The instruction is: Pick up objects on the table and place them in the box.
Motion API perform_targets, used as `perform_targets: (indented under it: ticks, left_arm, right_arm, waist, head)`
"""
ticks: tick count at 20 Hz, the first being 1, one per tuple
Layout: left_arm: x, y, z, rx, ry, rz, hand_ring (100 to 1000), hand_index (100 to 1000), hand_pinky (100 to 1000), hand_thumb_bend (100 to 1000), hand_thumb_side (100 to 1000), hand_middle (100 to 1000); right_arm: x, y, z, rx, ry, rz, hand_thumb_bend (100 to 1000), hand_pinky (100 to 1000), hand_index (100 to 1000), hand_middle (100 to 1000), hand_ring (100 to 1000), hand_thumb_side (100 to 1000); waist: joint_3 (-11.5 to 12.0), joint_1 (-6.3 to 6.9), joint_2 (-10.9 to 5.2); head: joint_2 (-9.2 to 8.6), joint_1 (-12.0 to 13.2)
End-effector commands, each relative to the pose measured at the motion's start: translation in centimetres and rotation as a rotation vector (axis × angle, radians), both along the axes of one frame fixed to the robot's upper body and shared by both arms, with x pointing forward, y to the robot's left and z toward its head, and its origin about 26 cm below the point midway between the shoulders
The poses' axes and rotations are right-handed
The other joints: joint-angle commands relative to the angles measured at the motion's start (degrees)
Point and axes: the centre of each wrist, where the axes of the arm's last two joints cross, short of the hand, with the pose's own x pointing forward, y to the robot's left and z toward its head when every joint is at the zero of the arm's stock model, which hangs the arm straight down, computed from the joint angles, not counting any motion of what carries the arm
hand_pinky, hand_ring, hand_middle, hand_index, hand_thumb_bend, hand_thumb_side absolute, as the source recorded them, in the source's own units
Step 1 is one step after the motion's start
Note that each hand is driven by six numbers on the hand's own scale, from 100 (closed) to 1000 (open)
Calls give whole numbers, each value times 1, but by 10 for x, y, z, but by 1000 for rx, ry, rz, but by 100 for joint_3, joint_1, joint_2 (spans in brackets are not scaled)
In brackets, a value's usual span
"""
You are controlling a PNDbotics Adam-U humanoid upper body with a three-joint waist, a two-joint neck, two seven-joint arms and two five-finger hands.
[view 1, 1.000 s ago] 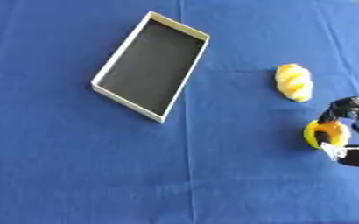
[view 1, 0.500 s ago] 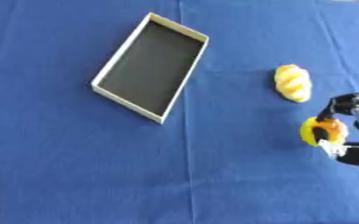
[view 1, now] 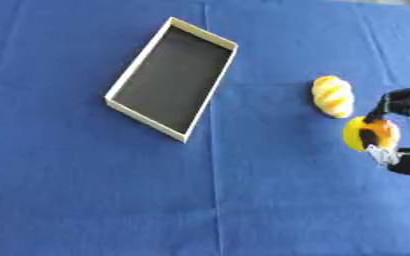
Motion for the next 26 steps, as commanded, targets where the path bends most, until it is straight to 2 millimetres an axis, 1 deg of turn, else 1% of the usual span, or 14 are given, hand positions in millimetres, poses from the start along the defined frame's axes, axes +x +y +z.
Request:
perform_targets:
  ticks: [1,5,9,12,16,20,21,22,26]
  left_arm:
    - [0,-2,12,27,-36,-28,805,881,814,100,632,794]
    - [4,-10,22,31,-60,-83,806,881,814,100,633,793]
    - [9,-21,34,33,-88,-157,806,880,814,100,634,792]
    - [12,-27,42,33,-109,-202,807,880,813,100,635,791]
    - [16,-36,59,26,-159,-267,808,880,813,100,636,789]
    - [19,-48,77,29,-220,-344,812,880,814,100,635,786]
    - [19,-50,81,29,-239,-364,812,880,814,100,645,786]
    - [20,-54,86,28,-254,-387,813,880,814,100,637,786]
    - [21,-66,95,35,-273,-464,812,879,814,100,638,785]
  right_arm:
    - [7,3,29,-16,-42,57,100,777,510,447,587,198]
    - [19,10,60,9,-97,106,100,780,507,440,586,199]
    - [26,17,94,52,-170,132,100,779,505,432,584,206]
    - [28,21,110,65,-197,139,100,779,504,431,585,197]
    - [29,26,127,81,-232,137,100,778,505,432,585,173]
    - [31,32,137,99,-248,116,100,778,504,428,585,188]
    - [32,33,138,102,-247,108,100,778,505,430,586,100]
    - [33,34,139,104,-246,101,100,778,505,431,587,186]
    - [44,34,134,92,-225,71,100,779,507,434,590,206]
  waist:
    - [61,7,-123]
    - [318,-27,-98]
    - [737,-121,-79]
    - [1036,-205,-77]
    - [1405,-311,-95]
    - [1780,-410,-100]
    - [1870,-439,-101]
    - [1957,-470,-99]
    - [2157,-564,-69]
  head:
    - [-37,-129]
    - [-90,-387]
    - [-178,-741]
    - [-220,-981]
    - [-239,-1281]
    - [-224,-1625]
    - [-228,-1699]
    - [-232,-1760]
    - [-237,-1907]
